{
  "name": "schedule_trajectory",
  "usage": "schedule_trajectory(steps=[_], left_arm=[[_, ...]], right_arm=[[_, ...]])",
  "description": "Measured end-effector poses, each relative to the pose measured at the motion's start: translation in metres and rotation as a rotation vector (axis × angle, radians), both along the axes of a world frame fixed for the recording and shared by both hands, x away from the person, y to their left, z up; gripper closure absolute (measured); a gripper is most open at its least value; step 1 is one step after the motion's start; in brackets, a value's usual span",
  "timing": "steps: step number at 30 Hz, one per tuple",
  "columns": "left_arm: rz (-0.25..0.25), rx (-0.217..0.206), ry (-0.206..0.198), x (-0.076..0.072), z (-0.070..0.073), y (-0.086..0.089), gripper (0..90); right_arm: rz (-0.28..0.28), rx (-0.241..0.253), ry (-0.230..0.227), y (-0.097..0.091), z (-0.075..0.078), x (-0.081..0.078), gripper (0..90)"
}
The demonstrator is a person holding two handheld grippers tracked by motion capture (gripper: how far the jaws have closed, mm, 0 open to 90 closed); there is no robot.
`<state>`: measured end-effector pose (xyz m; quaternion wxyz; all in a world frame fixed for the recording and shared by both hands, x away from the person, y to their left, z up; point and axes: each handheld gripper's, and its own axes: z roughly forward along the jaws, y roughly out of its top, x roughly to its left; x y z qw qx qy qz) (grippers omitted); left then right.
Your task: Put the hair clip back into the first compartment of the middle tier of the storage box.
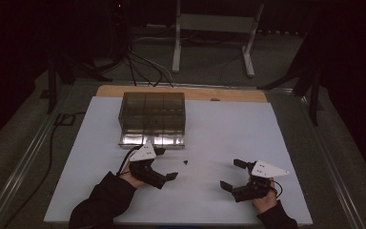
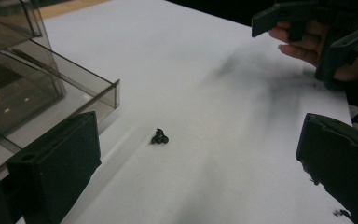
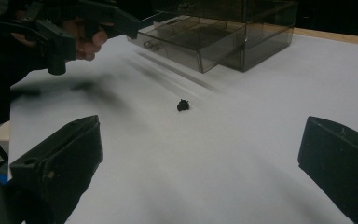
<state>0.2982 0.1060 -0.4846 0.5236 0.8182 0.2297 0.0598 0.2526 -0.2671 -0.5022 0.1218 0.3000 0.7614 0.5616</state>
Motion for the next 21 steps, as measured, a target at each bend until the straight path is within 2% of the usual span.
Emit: schedule_trajectory(steps=[13, 17, 21], left_arm=[[-0.054, 0.016, 0.016, 0.003, -0.008, -0.022, 0.7], [-0.057, 0.04, 0.026, 0.004, -0.011, -0.029, 0.7], [-0.053, 0.082, 0.049, 0.007, -0.013, -0.036, 3.8]], right_arm=[[0.003, 0.003, -0.001, 0.0, 0.0, 0.001, 0.0], [0.003, 0.006, -0.001, -0.001, 0.001, 0.001, 0.0], [0.004, 0.007, 0.0, -0.001, 0.001, 0.0, 0.0]])
